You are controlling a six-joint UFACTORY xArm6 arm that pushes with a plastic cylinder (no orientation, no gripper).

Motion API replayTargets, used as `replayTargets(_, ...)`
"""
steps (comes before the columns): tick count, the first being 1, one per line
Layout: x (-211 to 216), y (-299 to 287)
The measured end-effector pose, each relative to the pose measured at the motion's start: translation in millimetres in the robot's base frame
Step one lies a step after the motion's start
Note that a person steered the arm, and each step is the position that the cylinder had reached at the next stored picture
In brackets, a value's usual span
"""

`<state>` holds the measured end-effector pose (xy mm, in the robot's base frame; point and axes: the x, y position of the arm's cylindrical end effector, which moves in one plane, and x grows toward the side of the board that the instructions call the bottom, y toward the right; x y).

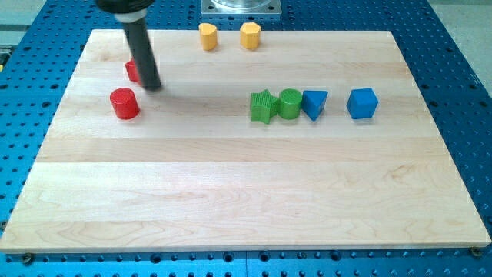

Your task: Separate the red blocks

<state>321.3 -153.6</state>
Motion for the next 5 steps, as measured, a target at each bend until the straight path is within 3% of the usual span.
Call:
replayTargets(1,-22.9,-19.9)
replayTargets(2,15.5,-38.3)
replayTargets(3,4.2,-81.6)
replayTargets(4,-27.2,-26.5)
replayTargets(5,-42.1,-11.3)
